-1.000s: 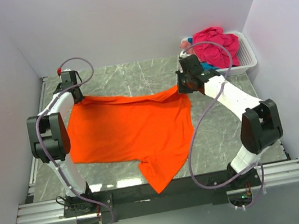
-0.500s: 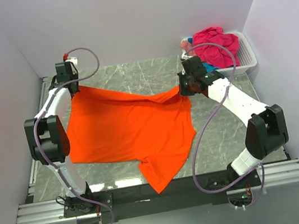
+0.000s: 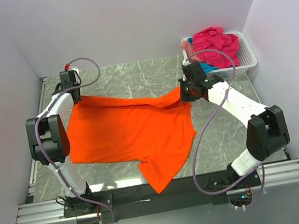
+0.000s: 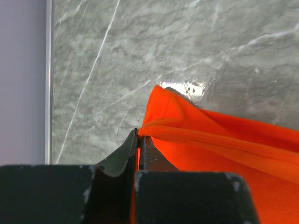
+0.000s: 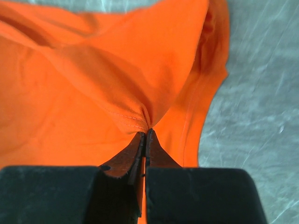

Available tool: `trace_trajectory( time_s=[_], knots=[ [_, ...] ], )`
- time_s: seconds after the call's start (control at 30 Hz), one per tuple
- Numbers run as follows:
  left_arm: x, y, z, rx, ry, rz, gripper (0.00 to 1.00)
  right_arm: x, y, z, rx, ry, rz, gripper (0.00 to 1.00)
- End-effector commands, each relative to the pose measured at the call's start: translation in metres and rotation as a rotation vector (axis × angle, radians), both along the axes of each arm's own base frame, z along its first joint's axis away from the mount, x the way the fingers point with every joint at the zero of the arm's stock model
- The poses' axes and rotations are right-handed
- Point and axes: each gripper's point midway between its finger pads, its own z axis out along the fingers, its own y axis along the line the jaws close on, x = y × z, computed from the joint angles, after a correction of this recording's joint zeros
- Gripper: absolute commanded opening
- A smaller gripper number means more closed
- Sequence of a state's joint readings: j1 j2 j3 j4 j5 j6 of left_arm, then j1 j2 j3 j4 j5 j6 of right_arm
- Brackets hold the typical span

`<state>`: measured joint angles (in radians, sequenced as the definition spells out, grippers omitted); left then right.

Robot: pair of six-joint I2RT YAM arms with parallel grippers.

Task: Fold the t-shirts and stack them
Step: Fold the tshirt

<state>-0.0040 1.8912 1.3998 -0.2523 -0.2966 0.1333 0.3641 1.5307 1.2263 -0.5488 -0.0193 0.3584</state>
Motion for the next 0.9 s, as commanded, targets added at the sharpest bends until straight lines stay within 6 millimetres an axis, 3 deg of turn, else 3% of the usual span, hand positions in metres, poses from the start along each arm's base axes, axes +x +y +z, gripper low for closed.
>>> trace_trajectory(
  time_s=[0.0,0.1,0.4,0.63,0.73,0.87],
  knots=[
    [-0.008,0.01,0.016,0.0,-0.063,0.104,0.0,-0.019,0.004,0.001,0.032,0.024,0.011,0.0],
    [-0.018,0.025,0.017,-0.015,-0.074,0.169,0.0,-0.034,0.006,-0.007,0.048,0.052,0.01,0.0],
    [-0.036,0.029,0.028,-0.049,-0.103,0.27,0.01,-0.063,0.003,-0.016,0.071,0.091,0.035,0.0],
    [-0.053,0.035,0.002,-0.061,-0.045,0.39,0.09,-0.083,0.015,-0.029,0.133,0.145,0.091,0.0],
    [-0.069,0.039,-0.009,-0.054,-0.042,0.434,0.14,-0.099,0.025,-0.039,0.166,0.186,0.142,0.0],
    [-0.082,0.042,-0.01,-0.071,-0.061,0.466,0.33,-0.12,0.03,-0.06,0.169,0.263,0.185,0.02]
  ],
)
